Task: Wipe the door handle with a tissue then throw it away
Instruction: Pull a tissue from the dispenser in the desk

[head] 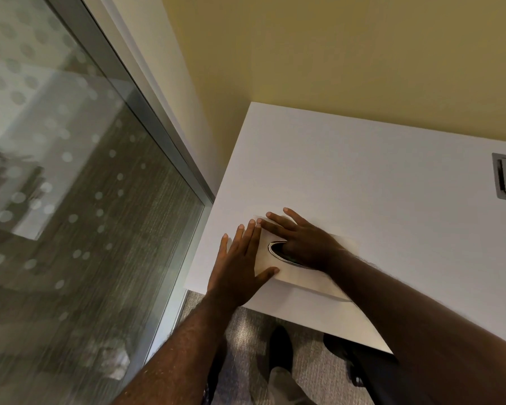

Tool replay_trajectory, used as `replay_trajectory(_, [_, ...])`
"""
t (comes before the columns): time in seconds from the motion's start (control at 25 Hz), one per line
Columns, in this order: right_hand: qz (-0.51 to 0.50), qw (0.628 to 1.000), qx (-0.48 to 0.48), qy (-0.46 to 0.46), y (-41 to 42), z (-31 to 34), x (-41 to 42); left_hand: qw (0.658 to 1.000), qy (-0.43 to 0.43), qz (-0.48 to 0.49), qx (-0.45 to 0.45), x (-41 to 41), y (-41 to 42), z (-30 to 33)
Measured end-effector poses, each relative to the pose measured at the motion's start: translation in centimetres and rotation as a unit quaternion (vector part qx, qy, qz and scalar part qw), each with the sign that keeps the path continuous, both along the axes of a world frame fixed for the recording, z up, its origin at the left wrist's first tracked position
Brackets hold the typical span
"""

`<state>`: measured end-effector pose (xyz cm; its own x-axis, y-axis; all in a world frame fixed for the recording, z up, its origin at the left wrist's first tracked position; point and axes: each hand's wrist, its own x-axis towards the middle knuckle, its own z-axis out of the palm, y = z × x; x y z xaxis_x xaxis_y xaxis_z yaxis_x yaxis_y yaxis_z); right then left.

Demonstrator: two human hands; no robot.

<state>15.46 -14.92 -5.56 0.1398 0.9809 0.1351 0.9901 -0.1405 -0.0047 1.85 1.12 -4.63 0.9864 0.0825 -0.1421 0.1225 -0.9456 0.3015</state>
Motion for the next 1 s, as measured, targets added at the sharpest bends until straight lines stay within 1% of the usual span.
replay_trajectory(0.16, [0.022, 0.999, 0.005, -0.036, -0.7, 0.6, 0.2, 1.0, -0.011, 0.014, -0.016, 0.2, -0.3, 0.3])
replay_trajectory(0.24, [0.015, 0.999, 0.009, -0.031, -0.8, 0.8, 0.1, 0.999, -0.018, 0.032, -0.023, 0.1, -0.5, 0.5])
replay_trajectory(0.32, [0.0, 1.0, 0.005, -0.002, -0.7, 0.2, 0.0, 0.998, -0.022, 0.045, -0.027, -0.1, -0.6, 0.5])
replay_trajectory(0.44, [-0.045, 0.994, -0.022, 0.101, -0.3, -1.0, 0.0, 0.998, -0.027, 0.053, -0.022, -0.3, -0.7, 0.5])
replay_trajectory(0.52, [-0.062, 0.991, -0.031, 0.116, 0.0, -1.6, 0.0, 0.998, -0.029, 0.06, -0.016, -0.4, -0.7, 0.5])
replay_trajectory(0.6, [-0.057, 0.993, -0.035, 0.102, 0.1, -1.5, 0.0, 0.997, -0.029, 0.064, -0.01, -0.6, -0.7, 0.4])
replay_trajectory(0.68, [-0.041, 0.996, -0.017, 0.083, 0.1, -0.9, -0.1, 0.997, -0.03, 0.069, -0.01, -0.7, -0.7, 0.3])
replay_trajectory(0.8, [0.002, 1.0, 0.006, 0.004, -0.1, -0.2, -0.1, 0.996, -0.032, 0.076, -0.013, -0.7, -0.8, 0.5])
replay_trajectory(0.84, [0.008, 1.0, 0.006, -0.008, -0.2, -0.1, -0.1, 0.996, -0.035, 0.077, -0.013, -0.7, -0.8, 0.6])
replay_trajectory(1.0, [0.026, 1.0, 0.009, -0.005, -0.4, 0.3, 0.0, 0.996, -0.041, 0.074, -0.005, -0.6, -0.8, 1.0])
